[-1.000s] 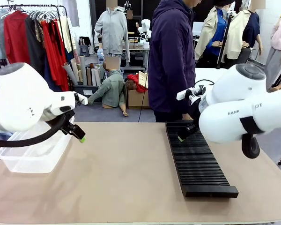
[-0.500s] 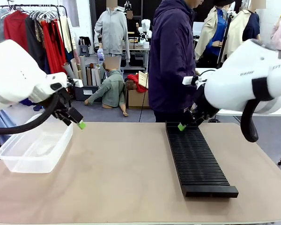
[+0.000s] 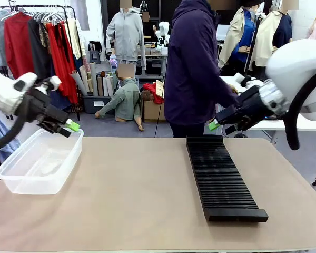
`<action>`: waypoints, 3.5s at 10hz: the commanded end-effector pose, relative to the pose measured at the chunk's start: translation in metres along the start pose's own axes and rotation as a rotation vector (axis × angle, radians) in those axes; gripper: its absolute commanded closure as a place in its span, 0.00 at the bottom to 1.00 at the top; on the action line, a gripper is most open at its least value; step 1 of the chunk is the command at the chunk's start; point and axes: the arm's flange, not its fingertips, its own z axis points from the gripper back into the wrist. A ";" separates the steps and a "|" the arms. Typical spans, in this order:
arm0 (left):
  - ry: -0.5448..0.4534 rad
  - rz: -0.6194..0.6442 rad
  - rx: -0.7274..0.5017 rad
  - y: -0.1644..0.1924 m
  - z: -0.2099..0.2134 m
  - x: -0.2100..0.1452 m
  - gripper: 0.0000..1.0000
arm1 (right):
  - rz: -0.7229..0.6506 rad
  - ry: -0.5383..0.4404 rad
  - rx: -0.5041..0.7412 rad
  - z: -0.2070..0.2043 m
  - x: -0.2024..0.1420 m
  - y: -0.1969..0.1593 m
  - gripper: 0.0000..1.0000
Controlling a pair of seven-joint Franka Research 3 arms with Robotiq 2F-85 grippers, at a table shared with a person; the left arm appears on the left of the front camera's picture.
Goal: Sort PCBs into racks and boxes based on the side picked up.
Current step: Pick up the Blank PCB handed by the Human.
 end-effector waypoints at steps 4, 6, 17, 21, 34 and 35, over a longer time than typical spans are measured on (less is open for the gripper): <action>-0.241 0.047 -0.202 0.029 0.074 -0.030 0.00 | -0.076 -0.145 0.351 0.043 -0.014 -0.061 0.00; -0.305 0.070 -0.232 0.037 0.095 -0.036 0.00 | -0.110 -0.227 0.450 0.060 -0.025 -0.077 0.00; -0.322 0.144 -0.206 0.058 0.107 -0.044 0.00 | -0.183 -0.276 0.544 0.084 -0.042 -0.098 0.00; -0.322 0.144 -0.206 0.058 0.107 -0.044 0.00 | -0.183 -0.276 0.544 0.084 -0.042 -0.098 0.00; -0.322 0.144 -0.206 0.058 0.107 -0.044 0.00 | -0.183 -0.276 0.544 0.084 -0.042 -0.098 0.00; -0.322 0.144 -0.206 0.058 0.107 -0.044 0.00 | -0.183 -0.276 0.544 0.084 -0.042 -0.098 0.00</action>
